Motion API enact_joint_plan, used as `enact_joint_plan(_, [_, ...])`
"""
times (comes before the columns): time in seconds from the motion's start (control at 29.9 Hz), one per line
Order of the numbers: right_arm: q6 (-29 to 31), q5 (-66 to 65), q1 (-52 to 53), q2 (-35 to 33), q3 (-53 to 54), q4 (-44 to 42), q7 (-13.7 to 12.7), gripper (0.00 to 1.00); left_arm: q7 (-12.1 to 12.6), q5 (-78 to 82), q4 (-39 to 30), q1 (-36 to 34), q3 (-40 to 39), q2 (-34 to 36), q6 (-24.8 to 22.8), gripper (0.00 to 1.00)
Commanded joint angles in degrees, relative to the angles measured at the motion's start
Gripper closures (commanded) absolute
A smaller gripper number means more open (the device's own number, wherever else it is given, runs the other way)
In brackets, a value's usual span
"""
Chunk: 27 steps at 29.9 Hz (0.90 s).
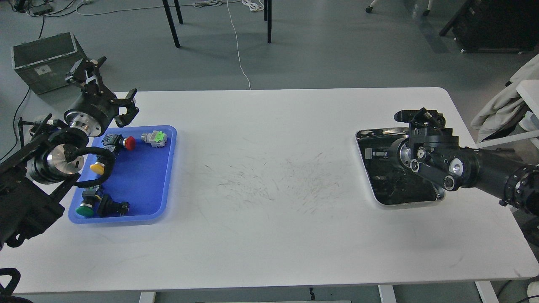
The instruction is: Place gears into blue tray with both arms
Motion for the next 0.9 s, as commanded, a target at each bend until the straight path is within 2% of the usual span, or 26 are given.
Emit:
enact_joint_plan(0.0, [0.01, -0.05, 0.18, -0.01, -0.25, 0.09, 0.03, 0.47, 0.0, 0.0, 0.1, 0.0, -0.05, -0.09, -0.01, 0.01])
enact_joint_plan(0.13, [0.18, -0.05, 0.27, -0.01, -0.26, 0.09, 0.03, 0.57, 0.0, 0.09, 0.19, 0.09, 0.03, -0.09, 0.07, 0.01])
enact_joint_plan(0.27, [0.53, -0.05, 0.35, -0.1, -0.26, 0.26, 0.12, 0.74, 0.0, 0.09, 0.19, 0.0, 0.03, -0.18, 0.07, 0.01])
enact_joint_plan(0.5, [0.89, -0.05, 0.88, -0.54, -0.34, 0.62, 0.82, 0.97, 0.0, 1.23, 0.19, 0.0, -0.05, -0.27, 0.16, 0.01])
enact_joint_plan(0.74, [1.5, 0.04, 3.68, -1.15, -0.34, 1.58, 1.26, 0.98, 0.0, 1.23, 0.19, -0.09, -0.05, -0.27, 0.34, 0.01])
enact_joint_plan(0.87, [1.5, 0.12, 6.93, -3.87, -0.17, 5.44, 1.35, 0.98, 0.0, 1.32, 0.19, -0.09, -0.05, -0.27, 0.42, 0.01])
